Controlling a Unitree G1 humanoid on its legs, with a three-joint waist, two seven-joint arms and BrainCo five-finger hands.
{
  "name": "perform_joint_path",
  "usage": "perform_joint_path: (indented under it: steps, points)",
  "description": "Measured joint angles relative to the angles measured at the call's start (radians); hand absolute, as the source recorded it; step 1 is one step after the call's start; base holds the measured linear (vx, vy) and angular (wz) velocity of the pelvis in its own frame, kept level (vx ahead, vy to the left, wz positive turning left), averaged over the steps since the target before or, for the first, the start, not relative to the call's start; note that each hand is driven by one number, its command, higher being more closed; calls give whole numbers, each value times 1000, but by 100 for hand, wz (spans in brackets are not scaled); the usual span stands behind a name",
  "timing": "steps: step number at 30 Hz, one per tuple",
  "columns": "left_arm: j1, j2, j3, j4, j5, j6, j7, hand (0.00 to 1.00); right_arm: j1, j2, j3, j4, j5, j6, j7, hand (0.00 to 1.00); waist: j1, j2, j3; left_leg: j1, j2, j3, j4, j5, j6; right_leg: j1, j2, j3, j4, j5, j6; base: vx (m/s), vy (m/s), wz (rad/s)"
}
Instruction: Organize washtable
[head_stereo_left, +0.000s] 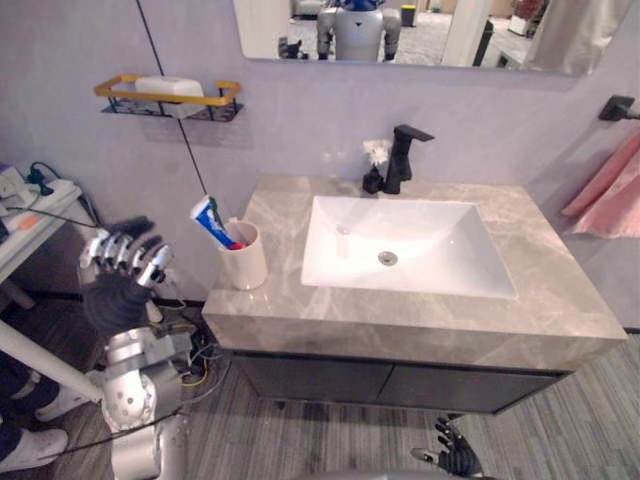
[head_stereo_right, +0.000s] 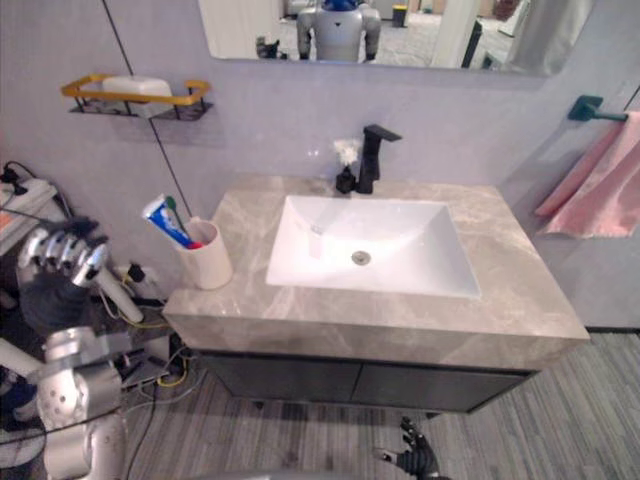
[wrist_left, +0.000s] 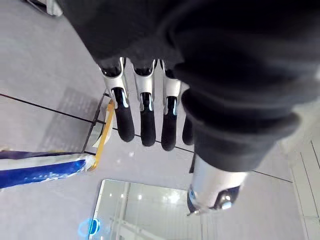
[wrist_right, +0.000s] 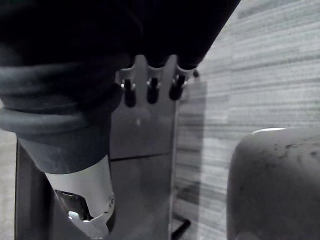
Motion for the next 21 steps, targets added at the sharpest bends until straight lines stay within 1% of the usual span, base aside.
perform_joint_path:
  steps: [1,6,9,14,15,17,21]
  points:
    - [10,-10,-7,3,0,8,-14,100,1,1,3,0,-7,0,0,0,0,0,0,-4,0,1,9,-7,0,0,0,0,0,0,0,0,0,0]
    - [38,-47,-75,62,0,27,-37,100,0,14,7,0,-16,0,0,0,1,0,0,-10,3,18,24,-22,2,0,0,3,0,0,0,2,-1,-3]
    - [38,-62,-103,118,0,33,-38,100,0,13,6,0,-16,0,0,0,2,0,0,-14,6,36,41,-36,3,0,0,11,0,0,0,6,3,-8]
    - [37,-69,-124,180,0,48,-38,100,1,14,7,-1,-16,0,-1,0,1,1,-2,-15,7,56,57,-55,3,-1,0,19,1,0,1,14,9,-9]
    - [34,-69,-134,196,0,51,-38,100,3,13,8,-2,-16,0,-3,0,-1,2,-2,-15,17,95,61,-63,-3,-1,0,23,1,-1,2,12,6,-9]
    - [33,-69,-147,226,0,53,-37,100,4,12,9,-2,-16,0,-9,0,0,3,-2,-20,24,127,79,-66,-9,-1,0,29,1,-2,4,13,3,-10]
    - [5,-69,-161,282,0,59,-35,100,7,12,15,-7,-16,0,-14,0,-1,5,-3,-22,24,140,89,-71,-15,-2,0,39,0,-4,5,16,12,-7]
